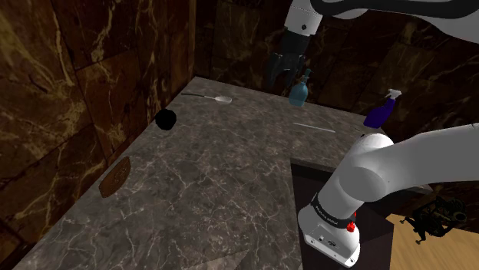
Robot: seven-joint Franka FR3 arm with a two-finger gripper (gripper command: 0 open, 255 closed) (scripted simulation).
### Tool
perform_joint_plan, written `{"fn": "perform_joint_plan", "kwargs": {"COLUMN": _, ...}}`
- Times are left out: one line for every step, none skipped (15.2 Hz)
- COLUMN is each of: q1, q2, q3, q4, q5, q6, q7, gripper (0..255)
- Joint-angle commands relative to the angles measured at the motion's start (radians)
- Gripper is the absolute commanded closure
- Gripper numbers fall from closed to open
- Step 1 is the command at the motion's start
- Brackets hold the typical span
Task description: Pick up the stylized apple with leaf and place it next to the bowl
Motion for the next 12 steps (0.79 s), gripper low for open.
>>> {"fn": "perform_joint_plan", "kwargs": {"q1": 0.000, "q2": 0.000, "q3": 0.000, "q4": 0.000, "q5": 0.000, "q6": 0.000, "q7": 0.000, "gripper": 0}}
{"fn": "perform_joint_plan", "kwargs": {"q1": 0.003, "q2": 0.047, "q3": 0.007, "q4": 0.024, "q5": 0.021, "q6": 0.003, "q7": 0.027, "gripper": 0}}
{"fn": "perform_joint_plan", "kwargs": {"q1": 0.005, "q2": 0.094, "q3": 0.013, "q4": 0.049, "q5": 0.042, "q6": 0.006, "q7": 0.053, "gripper": 0}}
{"fn": "perform_joint_plan", "kwargs": {"q1": 0.007, "q2": 0.142, "q3": 0.019, "q4": 0.075, "q5": 0.062, "q6": 0.009, "q7": 0.079, "gripper": 0}}
{"fn": "perform_joint_plan", "kwargs": {"q1": 0.010, "q2": 0.189, "q3": 0.024, "q4": 0.102, "q5": 0.082, "q6": 0.010, "q7": 0.103, "gripper": 0}}
{"fn": "perform_joint_plan", "kwargs": {"q1": 0.012, "q2": 0.236, "q3": 0.027, "q4": 0.130, "q5": 0.102, "q6": 0.011, "q7": 0.127, "gripper": 0}}
{"fn": "perform_joint_plan", "kwargs": {"q1": 0.014, "q2": 0.283, "q3": 0.031, "q4": 0.159, "q5": 0.123, "q6": 0.012, "q7": 0.150, "gripper": 0}}
{"fn": "perform_joint_plan", "kwargs": {"q1": 0.016, "q2": 0.329, "q3": 0.034, "q4": 0.189, "q5": 0.143, "q6": 0.011, "q7": 0.172, "gripper": 0}}
{"fn": "perform_joint_plan", "kwargs": {"q1": 0.018, "q2": 0.376, "q3": 0.036, "q4": 0.220, "q5": 0.163, "q6": 0.010, "q7": 0.194, "gripper": 0}}
{"fn": "perform_joint_plan", "kwargs": {"q1": 0.020, "q2": 0.423, "q3": 0.037, "q4": 0.251, "q5": 0.183, "q6": 0.008, "q7": 0.215, "gripper": 0}}
{"fn": "perform_joint_plan", "kwargs": {"q1": 0.022, "q2": 0.469, "q3": 0.038, "q4": 0.284, "q5": 0.203, "q6": 0.006, "q7": 0.235, "gripper": 0}}
{"fn": "perform_joint_plan", "kwargs": {"q1": 0.024, "q2": 0.515, "q3": 0.039, "q4": 0.318, "q5": 0.223, "q6": 0.003, "q7": 0.255, "gripper": 0}}
